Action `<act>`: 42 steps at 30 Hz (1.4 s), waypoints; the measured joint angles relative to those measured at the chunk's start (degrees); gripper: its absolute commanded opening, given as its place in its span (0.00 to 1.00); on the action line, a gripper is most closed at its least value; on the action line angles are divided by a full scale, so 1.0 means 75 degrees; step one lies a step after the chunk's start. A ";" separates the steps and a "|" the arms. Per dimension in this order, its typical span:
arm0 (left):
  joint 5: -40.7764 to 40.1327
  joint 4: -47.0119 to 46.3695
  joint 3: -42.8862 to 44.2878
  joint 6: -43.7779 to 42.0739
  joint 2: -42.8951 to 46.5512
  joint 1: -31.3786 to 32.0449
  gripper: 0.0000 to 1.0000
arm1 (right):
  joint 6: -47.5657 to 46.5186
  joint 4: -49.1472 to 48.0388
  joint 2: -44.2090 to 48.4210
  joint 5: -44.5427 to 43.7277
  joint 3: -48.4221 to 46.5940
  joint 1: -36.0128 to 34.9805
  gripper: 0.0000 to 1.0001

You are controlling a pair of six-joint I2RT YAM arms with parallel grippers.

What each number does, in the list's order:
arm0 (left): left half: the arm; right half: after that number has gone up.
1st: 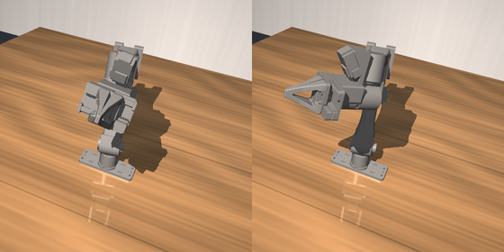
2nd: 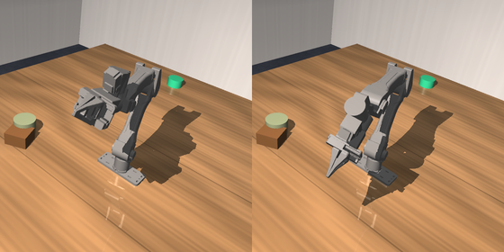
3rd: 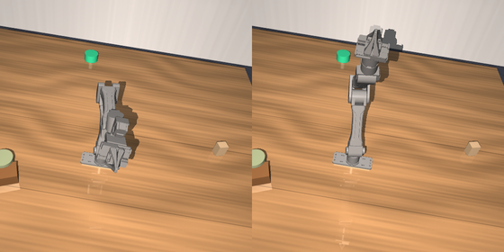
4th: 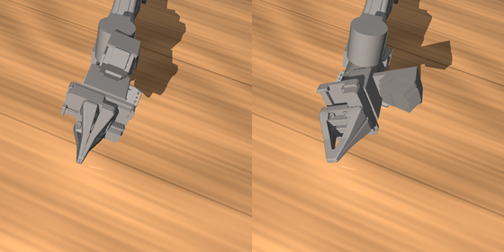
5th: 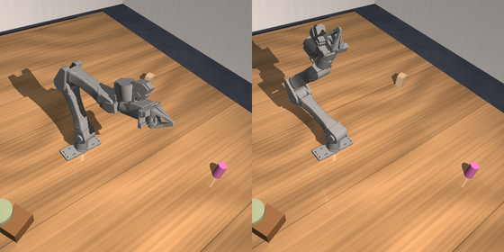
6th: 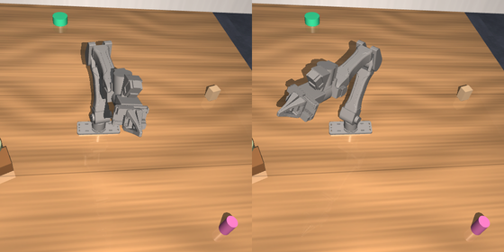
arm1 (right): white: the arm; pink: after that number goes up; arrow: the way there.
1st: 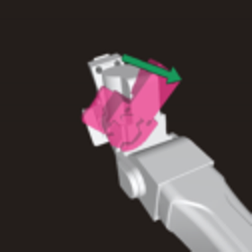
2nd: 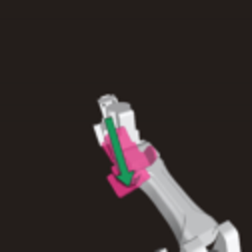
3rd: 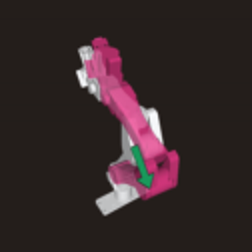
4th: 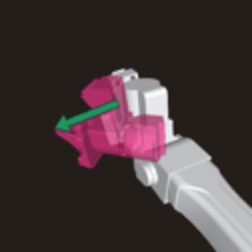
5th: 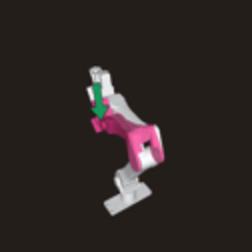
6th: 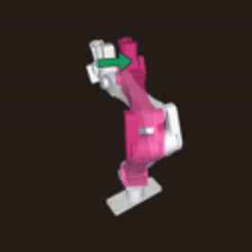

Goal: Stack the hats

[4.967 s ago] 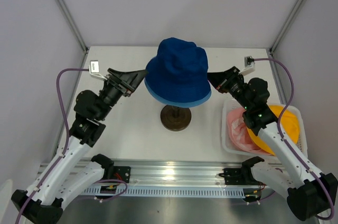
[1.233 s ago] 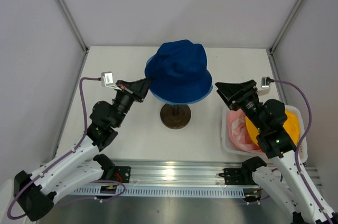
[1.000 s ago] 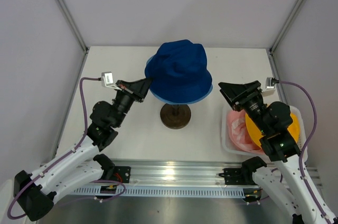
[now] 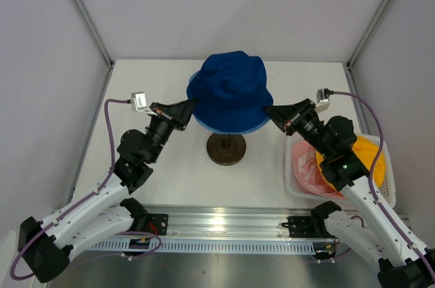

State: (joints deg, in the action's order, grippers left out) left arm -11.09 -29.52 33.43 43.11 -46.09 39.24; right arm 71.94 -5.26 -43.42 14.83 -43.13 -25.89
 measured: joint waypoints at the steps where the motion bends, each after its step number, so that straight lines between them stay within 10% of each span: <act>1: 0.0000 0.0000 0.0000 0.0003 0.0003 0.0000 0.01 | -0.0009 0.0017 -0.0003 0.0000 0.0000 0.0000 0.00; 29: -0.0329 0.0973 0.0315 -0.0093 0.0268 0.0102 0.01 | -0.1626 0.0286 -0.0178 -0.0399 0.0364 -0.0085 0.00; 42: -0.0851 0.2040 0.0326 -0.0012 0.0691 0.0714 0.17 | -0.3602 0.2809 -0.1227 -0.1067 -0.0965 0.0676 0.28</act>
State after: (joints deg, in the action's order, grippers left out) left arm -17.47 -14.22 35.88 43.03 -40.91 44.60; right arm 44.93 15.81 -52.62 6.83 -50.37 -20.82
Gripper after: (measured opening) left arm 0.128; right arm 0.225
